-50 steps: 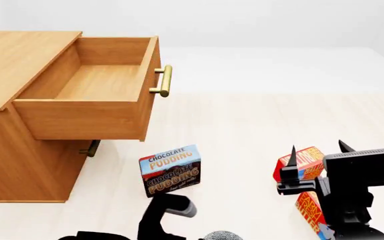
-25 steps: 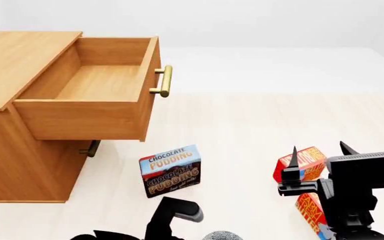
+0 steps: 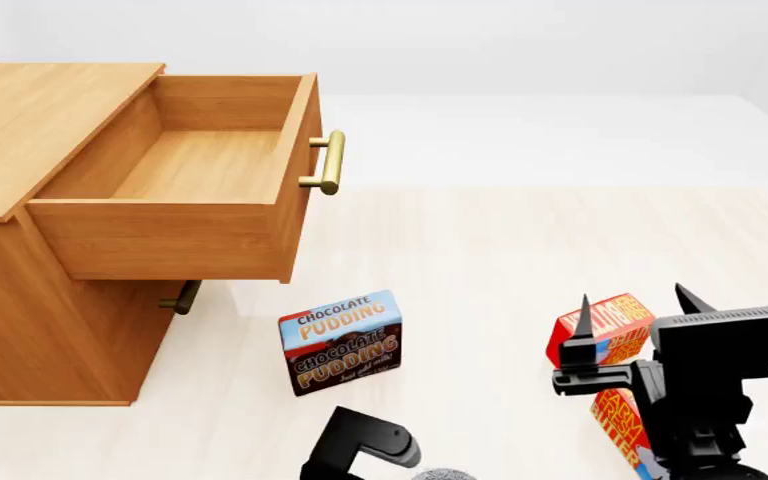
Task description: Put the bowl in the top drawer of the cabinet.
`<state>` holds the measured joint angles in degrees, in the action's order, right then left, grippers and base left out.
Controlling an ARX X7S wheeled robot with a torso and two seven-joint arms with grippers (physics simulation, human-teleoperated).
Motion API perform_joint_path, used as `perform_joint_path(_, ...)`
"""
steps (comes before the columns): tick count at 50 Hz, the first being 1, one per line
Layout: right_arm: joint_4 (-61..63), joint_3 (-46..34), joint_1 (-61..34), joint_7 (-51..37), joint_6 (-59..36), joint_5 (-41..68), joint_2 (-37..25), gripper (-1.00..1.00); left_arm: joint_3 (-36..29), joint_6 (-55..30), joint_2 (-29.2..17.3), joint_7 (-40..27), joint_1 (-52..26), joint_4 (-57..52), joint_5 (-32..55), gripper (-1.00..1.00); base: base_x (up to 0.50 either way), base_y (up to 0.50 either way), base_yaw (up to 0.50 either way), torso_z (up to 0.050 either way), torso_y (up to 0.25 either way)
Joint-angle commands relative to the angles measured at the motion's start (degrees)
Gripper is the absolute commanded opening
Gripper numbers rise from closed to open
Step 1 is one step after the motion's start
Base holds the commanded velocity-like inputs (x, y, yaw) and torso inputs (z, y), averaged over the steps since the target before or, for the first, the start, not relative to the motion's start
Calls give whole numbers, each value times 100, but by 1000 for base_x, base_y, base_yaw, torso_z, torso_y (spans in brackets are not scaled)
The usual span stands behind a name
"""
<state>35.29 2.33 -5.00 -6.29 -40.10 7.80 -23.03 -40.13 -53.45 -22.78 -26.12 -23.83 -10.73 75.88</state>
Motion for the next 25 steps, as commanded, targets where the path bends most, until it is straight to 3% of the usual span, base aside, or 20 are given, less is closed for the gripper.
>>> perform_joint_path(1, 58, -19, 32, -6, -4, 13, -19, 100, 239, 78, -236, -160, 157, -839, 476, -100, 0, 0, 0, 0, 0)
perform_joint_path(25, 91, 66, 140, -43, 84, 86, -5, 100, 1300, 448, -880, -391, -29, -1659, 1893, -100, 0, 0, 0, 0, 0)
